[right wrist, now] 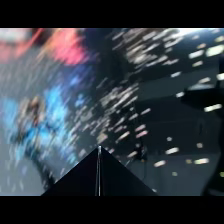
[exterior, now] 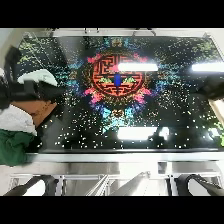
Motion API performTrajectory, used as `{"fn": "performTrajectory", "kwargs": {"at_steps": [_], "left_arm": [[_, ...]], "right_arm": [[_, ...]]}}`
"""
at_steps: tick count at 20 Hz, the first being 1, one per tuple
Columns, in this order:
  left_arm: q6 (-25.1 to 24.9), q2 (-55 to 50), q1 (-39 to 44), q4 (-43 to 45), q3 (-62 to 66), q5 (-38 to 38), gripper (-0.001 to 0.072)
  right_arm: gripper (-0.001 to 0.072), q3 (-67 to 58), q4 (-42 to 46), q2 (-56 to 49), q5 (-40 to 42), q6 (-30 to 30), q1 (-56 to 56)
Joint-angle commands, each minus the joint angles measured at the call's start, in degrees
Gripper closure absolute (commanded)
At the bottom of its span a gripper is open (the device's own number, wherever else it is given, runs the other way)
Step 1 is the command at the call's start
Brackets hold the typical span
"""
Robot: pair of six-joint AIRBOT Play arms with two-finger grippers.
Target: Fold the shirts.
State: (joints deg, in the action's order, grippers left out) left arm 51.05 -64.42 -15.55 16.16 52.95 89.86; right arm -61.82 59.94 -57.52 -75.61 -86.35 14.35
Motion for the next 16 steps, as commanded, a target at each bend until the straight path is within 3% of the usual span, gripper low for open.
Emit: {"fn": "performTrajectory", "kwargs": {"at_steps": [1,3,16], "left_arm": [[-1.3,6.5,0.2,5.9,-11.7,-3.5,0.0689],[-1.7,8.7,-0.2,7.3,-15.1,-4.9,0.0689],[-1.7,12.2,-0.3,8.2,-16.2,-5.2,0.0690]], "right_arm": [[0.0690,19.9,-0.7,13.6,15.9,-1.3,-16.3],[0.0691,23.9,-0.7,15.4,18.2,-5.0,-19.3],[0.0690,23.9,-3.2,15.3,17.5,-5.0,-19.1]]}}
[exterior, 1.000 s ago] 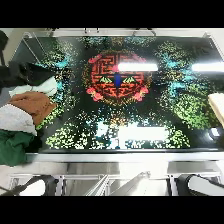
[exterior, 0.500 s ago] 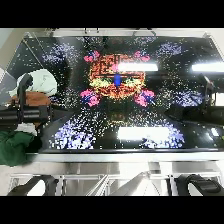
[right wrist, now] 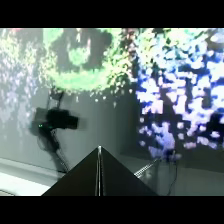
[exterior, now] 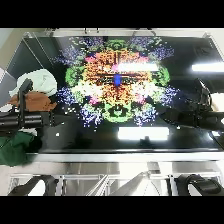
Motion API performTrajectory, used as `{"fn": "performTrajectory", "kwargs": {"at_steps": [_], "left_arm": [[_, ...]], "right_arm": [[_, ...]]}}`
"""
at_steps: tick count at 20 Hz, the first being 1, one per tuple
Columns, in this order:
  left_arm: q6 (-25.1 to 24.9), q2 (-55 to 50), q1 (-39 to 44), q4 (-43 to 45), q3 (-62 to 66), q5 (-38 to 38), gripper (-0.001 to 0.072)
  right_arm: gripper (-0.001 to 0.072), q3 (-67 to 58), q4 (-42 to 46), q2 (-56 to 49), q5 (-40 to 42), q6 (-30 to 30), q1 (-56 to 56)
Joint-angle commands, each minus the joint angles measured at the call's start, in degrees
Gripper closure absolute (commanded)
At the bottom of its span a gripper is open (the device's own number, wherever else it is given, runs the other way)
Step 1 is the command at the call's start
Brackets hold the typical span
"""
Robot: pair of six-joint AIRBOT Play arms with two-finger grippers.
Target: Fold the shirts.
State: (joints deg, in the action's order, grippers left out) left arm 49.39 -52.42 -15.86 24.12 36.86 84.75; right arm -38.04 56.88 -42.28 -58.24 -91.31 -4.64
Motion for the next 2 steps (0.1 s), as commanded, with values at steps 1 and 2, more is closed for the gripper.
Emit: {"fn": "performTrajectory", "kwargs": {"at_steps": [1,2], "left_arm": [[0.0,0.2,0.0,0.3,-0.1,0.1,0.0690],[0.0,0.2,0.0,0.3,-0.1,0.4,0.0691]], "right_arm": [[0.0690,0.1,-0.2,0.1,0.2,0.0,-0.1],[0.0690,0.1,-0.2,0.1,0.2,0.0,-0.1]]}}
